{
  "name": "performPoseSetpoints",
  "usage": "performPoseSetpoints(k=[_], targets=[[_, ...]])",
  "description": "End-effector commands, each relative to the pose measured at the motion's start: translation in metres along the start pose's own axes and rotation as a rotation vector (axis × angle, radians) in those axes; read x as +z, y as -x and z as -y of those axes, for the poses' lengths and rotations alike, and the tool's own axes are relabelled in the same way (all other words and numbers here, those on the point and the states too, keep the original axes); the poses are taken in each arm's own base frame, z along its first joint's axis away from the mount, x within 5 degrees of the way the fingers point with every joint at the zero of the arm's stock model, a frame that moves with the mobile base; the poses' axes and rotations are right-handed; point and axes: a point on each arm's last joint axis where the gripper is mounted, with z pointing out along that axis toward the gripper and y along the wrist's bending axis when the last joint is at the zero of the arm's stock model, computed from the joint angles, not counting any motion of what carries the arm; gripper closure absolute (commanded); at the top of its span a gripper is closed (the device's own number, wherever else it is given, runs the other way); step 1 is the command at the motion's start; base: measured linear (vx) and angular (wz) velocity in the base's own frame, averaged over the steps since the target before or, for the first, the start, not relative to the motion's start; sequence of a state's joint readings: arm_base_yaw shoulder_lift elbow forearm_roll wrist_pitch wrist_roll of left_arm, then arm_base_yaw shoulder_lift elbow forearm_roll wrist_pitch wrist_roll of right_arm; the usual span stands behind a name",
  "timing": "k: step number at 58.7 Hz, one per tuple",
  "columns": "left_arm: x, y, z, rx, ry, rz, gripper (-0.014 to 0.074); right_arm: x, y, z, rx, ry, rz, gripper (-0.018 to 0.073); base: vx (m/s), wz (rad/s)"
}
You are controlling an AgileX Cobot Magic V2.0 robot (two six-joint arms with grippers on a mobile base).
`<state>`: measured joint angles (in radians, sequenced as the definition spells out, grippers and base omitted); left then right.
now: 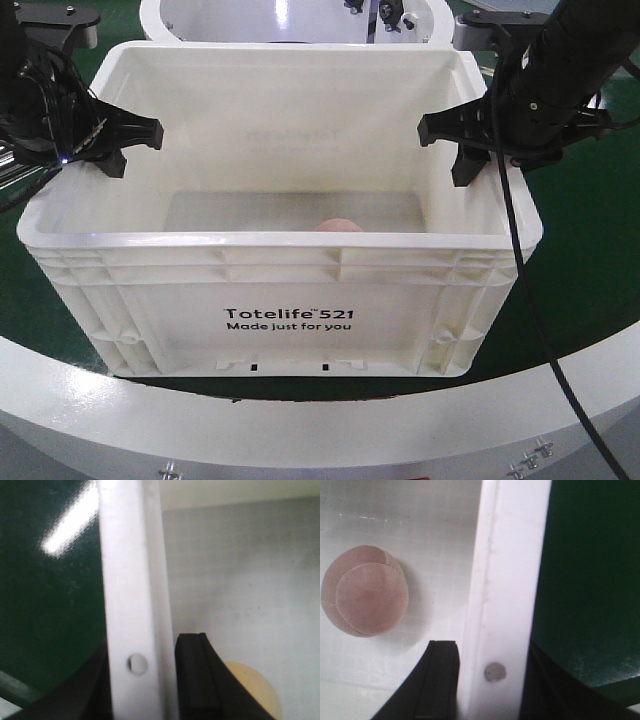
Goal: Place moving items into box and shelve
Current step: 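Lift the tote with both grippers and pull it toward the robot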
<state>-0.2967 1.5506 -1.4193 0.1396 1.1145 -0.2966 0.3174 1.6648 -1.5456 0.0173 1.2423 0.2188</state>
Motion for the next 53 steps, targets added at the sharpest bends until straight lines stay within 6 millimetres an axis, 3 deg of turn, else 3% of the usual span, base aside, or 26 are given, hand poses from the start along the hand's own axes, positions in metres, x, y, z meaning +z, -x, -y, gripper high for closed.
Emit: performPoseSetpoints(k=[1, 15, 26, 40, 53], targets=[[-0.033, 0.009, -0.002, 0.007, -0.036, 0.183, 0.0600, -0.025, -0.001, 0.007, -0.027, -0.045, 0.050, 0.0567, 0.00, 0.00], [-0.048, 0.008, -0.004, 0.006, -0.046, 0.254, 0.0598, -0.025, 0.001, 0.007, -0.028, -0.041, 0.072, 0.0567, 0.00, 0.00], [-0.048, 0.008, -0.004, 0.006, -0.046, 0.250, 0.0597, -0.030, 0.001, 0.007, -0.028, -0.032, 0.106, 0.0567, 0.00, 0.00], [-0.048, 0.008, -0.004, 0.005, -0.047, 0.252, 0.0597, -0.052, -0.002, 0.008, -0.030, -0.017, 0.210, 0.0567, 0.00, 0.00], [-0.048, 0.008, -0.004, -0.001, -0.056, 0.253, 0.0597, -0.056, -0.004, 0.008, -0.030, -0.022, 0.207, 0.0567, 0.00, 0.00]])
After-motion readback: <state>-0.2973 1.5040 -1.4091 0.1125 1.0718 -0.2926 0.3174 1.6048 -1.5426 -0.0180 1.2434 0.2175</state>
